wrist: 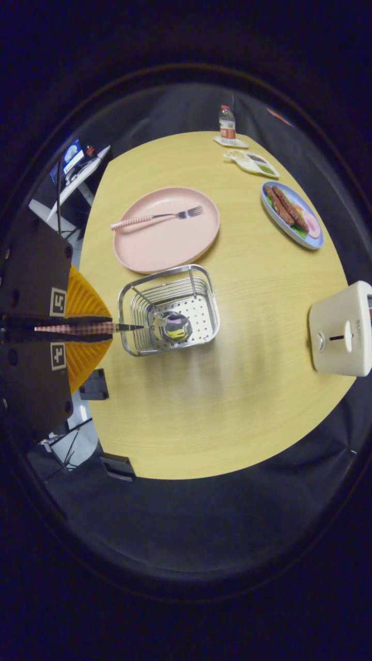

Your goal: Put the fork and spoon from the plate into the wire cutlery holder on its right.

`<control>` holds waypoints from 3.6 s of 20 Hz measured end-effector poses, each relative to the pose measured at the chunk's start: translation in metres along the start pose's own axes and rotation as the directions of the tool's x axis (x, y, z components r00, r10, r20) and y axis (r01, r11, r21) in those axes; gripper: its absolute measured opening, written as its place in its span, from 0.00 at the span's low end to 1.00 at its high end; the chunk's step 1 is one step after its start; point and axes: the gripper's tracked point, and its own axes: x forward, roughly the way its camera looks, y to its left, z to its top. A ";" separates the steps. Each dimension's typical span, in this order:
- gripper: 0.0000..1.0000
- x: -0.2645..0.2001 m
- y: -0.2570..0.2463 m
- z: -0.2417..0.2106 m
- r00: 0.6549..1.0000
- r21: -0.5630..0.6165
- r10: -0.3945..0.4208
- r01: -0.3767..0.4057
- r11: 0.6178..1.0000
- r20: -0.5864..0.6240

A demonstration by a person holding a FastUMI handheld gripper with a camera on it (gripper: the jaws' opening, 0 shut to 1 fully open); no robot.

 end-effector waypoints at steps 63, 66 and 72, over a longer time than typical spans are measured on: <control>0.02 0.072 0.187 -0.012 0.762 -0.260 0.140 0.038 0.965 0.632; 0.01 0.038 0.187 -0.021 0.781 -0.262 0.183 -0.026 0.965 0.597; 0.00 -0.054 0.157 -0.022 0.776 -0.270 0.224 -0.072 0.960 0.589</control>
